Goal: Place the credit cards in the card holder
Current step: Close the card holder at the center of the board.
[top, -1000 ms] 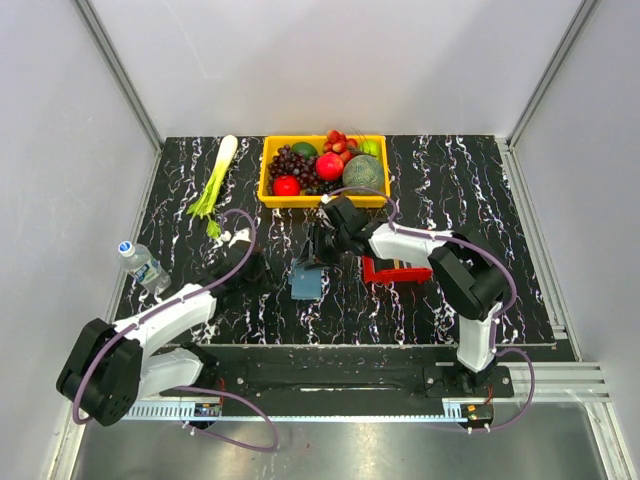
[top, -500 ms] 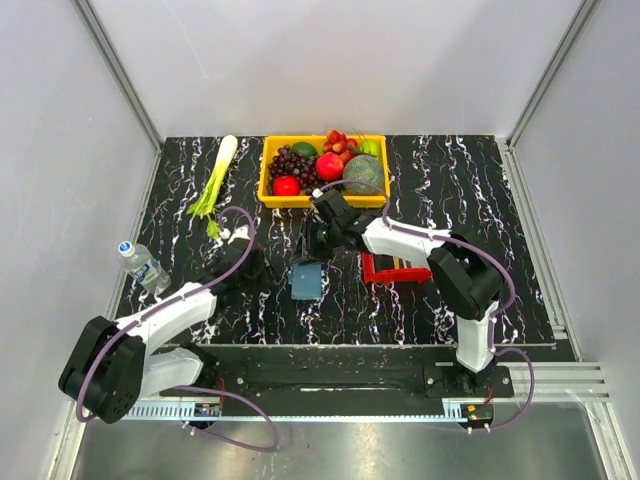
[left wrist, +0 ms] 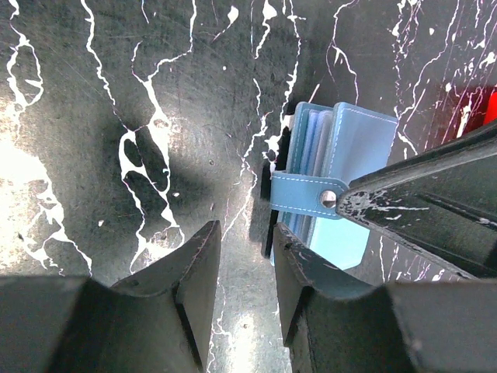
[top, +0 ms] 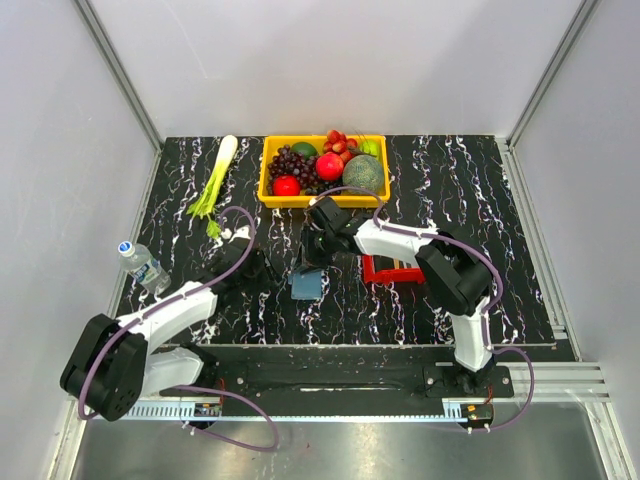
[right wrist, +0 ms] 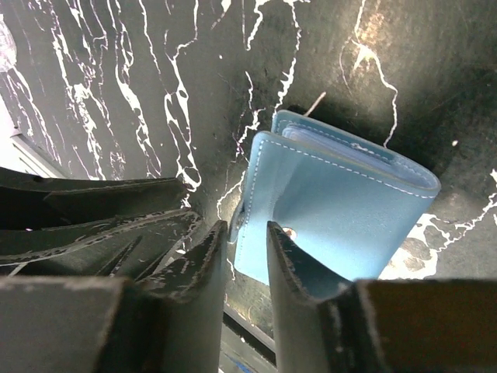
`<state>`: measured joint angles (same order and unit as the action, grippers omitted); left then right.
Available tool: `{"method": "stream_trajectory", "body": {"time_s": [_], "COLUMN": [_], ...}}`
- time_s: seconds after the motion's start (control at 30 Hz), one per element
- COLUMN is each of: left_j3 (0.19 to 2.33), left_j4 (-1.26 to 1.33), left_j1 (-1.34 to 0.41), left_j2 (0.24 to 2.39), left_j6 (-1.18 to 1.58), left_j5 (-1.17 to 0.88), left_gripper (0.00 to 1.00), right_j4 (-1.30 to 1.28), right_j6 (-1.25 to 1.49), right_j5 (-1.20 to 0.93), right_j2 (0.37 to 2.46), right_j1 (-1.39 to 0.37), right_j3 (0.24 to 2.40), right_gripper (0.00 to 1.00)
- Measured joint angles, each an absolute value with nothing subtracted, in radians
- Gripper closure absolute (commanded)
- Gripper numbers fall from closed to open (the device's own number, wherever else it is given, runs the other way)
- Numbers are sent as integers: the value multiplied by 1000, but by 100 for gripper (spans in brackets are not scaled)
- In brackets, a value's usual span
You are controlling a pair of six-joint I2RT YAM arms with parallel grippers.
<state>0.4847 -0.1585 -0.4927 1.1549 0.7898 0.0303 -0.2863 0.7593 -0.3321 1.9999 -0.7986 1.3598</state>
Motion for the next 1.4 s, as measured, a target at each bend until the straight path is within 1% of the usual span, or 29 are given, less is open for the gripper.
{"method": "stream_trajectory", "body": {"time_s": [0.13, 0.27, 0.43, 0.53, 0.57, 0.67, 0.8, 0.93, 1.0, 1.1, 1.4], "left_j3": [485, 485, 485, 485, 485, 485, 485, 485, 485, 485, 485], "left_j4": [-155, -154, -153, -148, -146, -142, -140, -138, -138, -137, -136], "left_j1": [-491, -491, -491, -490, -490, -490, -490, -489, -489, -489, -489], "left_j2": [1169, 1175, 1176, 1176, 1176, 1176, 1176, 1185, 1188, 1188, 1191], "left_j6": [789, 786, 786, 786, 786, 786, 785, 785, 784, 783, 783], "left_j5": [24, 21, 20, 19, 19, 18, 13, -3, -6, -11, -16], "left_gripper": [63, 63, 63, 63, 63, 63, 63, 63, 63, 63, 63], "right_j4": [-285, -282, -282, -282, -282, -282, -282, -286, -287, -287, -292], "right_j6": [756, 754, 754, 752, 749, 747, 743, 734, 731, 729, 721], "right_j5": [-333, -334, -335, -337, -340, -342, -341, -332, -332, -331, -321], "right_j2": [2008, 2019, 2024, 2027, 2028, 2028, 2028, 2028, 2028, 2028, 2022], "right_j1": [-799, -799, -802, -805, -806, -808, -809, -810, -810, -810, -810], "right_j3": [1378, 1385, 1385, 1385, 1385, 1385, 1385, 1385, 1385, 1385, 1385], "right_gripper": [75, 73, 74, 87, 88, 87, 75, 75, 78, 79, 78]}}
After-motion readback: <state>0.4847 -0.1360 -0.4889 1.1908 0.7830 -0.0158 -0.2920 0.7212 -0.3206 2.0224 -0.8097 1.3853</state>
